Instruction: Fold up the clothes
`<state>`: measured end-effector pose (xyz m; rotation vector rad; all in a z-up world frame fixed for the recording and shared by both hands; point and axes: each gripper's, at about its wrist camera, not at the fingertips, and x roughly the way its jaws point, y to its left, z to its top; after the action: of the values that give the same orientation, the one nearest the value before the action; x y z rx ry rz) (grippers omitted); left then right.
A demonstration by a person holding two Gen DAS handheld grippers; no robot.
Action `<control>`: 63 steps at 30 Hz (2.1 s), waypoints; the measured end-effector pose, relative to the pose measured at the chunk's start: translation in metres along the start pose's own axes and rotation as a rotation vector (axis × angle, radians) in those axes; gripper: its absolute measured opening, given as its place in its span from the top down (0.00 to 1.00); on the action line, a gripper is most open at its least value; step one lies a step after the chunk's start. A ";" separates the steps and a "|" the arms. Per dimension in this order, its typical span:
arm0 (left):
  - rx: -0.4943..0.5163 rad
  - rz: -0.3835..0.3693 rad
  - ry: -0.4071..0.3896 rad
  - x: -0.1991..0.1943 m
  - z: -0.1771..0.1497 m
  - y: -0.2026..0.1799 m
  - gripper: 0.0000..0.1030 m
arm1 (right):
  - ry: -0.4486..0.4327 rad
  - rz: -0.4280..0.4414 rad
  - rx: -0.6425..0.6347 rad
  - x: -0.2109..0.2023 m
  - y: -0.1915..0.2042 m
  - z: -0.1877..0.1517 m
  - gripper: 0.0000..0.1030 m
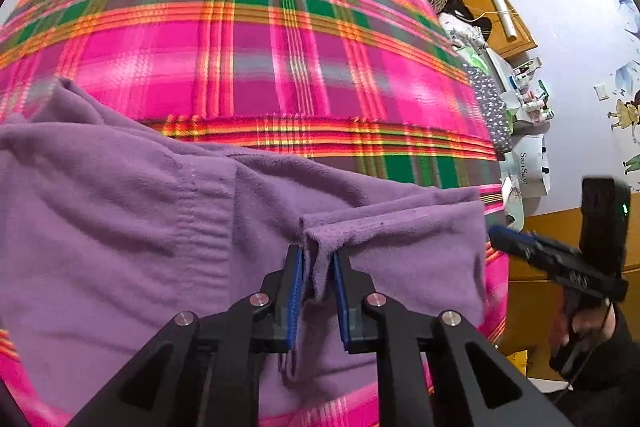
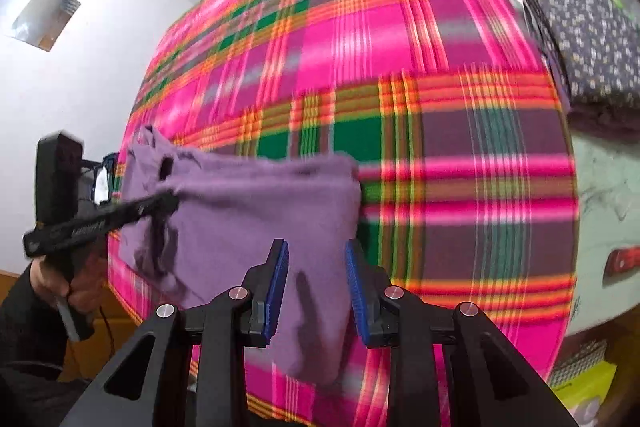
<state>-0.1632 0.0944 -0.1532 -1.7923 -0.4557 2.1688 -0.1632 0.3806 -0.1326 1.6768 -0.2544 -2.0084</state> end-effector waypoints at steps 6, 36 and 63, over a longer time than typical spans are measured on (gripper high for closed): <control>0.001 0.040 -0.049 -0.026 -0.006 -0.002 0.85 | 0.049 -0.068 -0.098 0.024 0.012 0.026 0.81; 0.097 0.086 0.008 0.025 0.008 -0.034 0.88 | 0.117 -0.013 -0.070 0.022 0.008 -0.032 0.82; 0.193 0.208 0.115 0.027 -0.046 -0.044 0.94 | 0.131 -0.124 -0.047 0.026 0.018 -0.058 0.75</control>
<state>-0.1222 0.1481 -0.1663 -1.9147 -0.0322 2.1410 -0.1057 0.3620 -0.1599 1.8249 -0.0580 -1.9654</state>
